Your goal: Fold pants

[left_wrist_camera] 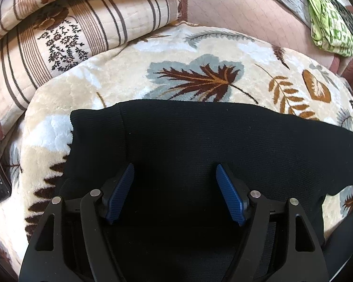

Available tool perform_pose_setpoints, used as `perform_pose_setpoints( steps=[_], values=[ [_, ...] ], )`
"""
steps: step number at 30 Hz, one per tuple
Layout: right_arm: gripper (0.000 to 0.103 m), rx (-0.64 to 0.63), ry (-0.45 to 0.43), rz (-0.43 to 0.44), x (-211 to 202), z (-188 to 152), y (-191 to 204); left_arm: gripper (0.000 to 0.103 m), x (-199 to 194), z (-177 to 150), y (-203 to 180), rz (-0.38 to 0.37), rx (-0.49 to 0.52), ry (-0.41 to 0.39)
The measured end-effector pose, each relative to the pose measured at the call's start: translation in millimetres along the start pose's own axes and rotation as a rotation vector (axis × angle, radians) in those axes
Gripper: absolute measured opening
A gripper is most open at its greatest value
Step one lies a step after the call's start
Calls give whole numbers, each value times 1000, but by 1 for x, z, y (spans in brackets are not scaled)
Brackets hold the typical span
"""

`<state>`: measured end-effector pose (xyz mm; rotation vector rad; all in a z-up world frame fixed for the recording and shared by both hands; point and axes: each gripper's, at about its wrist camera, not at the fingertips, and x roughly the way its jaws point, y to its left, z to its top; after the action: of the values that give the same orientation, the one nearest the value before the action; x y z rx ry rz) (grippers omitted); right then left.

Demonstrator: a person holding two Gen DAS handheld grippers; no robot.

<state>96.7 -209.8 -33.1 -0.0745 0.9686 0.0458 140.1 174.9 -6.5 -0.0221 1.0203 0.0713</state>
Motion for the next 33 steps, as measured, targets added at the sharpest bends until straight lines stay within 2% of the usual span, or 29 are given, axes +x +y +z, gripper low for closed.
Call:
perform_pose_setpoints(
  steps=[4,9,33],
  values=[
    [90,-10,5,-1,-1,0,1,73,-3,-1,-6,39,45,-20],
    [90,-10,11,3,-1,0,-1,73,0,0,2,-3,10,0],
    [91,-7,-6,0,-2,-3,0,74,-1,-2,2,-9,3,-12]
  ],
)
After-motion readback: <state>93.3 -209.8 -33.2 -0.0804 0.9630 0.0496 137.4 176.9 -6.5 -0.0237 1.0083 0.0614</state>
